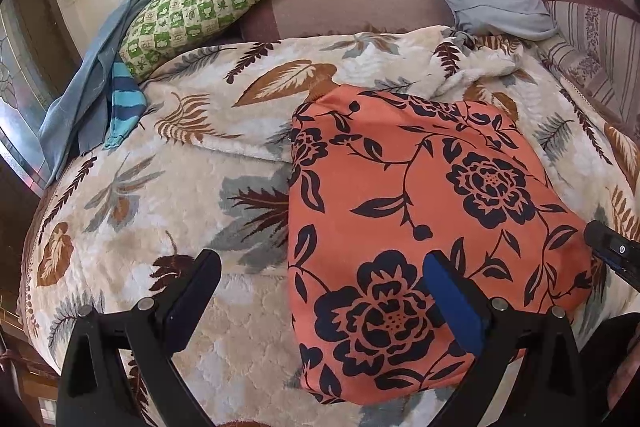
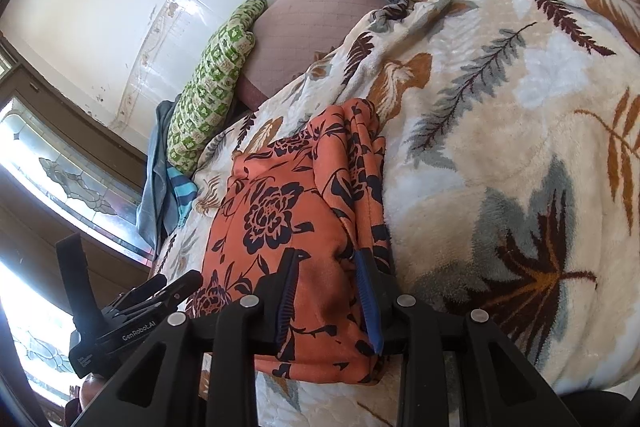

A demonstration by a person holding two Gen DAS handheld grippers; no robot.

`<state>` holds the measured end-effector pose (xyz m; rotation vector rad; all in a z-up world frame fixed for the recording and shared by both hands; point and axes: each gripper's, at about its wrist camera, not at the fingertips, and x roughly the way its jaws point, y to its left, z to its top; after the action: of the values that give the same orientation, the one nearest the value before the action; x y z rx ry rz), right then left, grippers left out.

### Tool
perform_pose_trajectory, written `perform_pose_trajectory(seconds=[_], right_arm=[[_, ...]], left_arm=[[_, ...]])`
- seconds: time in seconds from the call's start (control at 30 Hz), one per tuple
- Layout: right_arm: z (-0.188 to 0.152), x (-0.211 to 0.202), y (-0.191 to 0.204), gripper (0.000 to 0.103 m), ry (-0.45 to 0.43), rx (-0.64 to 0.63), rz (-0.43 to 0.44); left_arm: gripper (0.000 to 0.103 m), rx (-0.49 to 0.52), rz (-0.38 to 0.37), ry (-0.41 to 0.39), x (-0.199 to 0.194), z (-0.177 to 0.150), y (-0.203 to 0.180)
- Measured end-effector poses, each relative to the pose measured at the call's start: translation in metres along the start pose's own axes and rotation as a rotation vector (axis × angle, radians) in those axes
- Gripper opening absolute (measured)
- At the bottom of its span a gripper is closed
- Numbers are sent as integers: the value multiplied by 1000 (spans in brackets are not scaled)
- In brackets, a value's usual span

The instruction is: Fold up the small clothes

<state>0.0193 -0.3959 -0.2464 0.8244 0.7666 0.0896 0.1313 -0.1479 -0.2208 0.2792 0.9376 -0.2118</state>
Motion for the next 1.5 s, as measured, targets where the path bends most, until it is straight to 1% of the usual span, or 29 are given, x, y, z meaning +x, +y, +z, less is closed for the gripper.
perform_pose_trajectory(seconds=[0.23,0.67,0.7,0.73,0.8,0.9,1.03,1.17,1.23,1.37,1.5], right_arm=[[1,0,-1,36,1,3,4],[-1,0,1,37,2,6,3],[-1,0,0,38,3,8,4],[-1,1,0,48,8,14,7],[0,2,-3,60,10,43,27],[11,5,-9,60,13,89,53],[39,20,-17,60,42,145,81],[53,41,-16,60,107,131,15],[56,48,-14,60,132,124,4],[63,60,-9,60,154,105,-22],[65,77,-3,60,206,71,-49]], left_arm=[[101,0,0,2,0,0,0],[101,-4,-3,11,5,1,0],[101,-4,-3,13,6,1,0],[101,-4,-5,16,8,2,0],[101,-2,-7,20,11,3,1],[101,-2,-10,31,16,8,2],[101,-23,-53,45,21,20,9],[101,-62,-102,75,33,35,23],[101,-75,-118,97,41,39,28],[101,-100,-179,153,59,35,28],[101,-140,-252,193,71,24,22]])
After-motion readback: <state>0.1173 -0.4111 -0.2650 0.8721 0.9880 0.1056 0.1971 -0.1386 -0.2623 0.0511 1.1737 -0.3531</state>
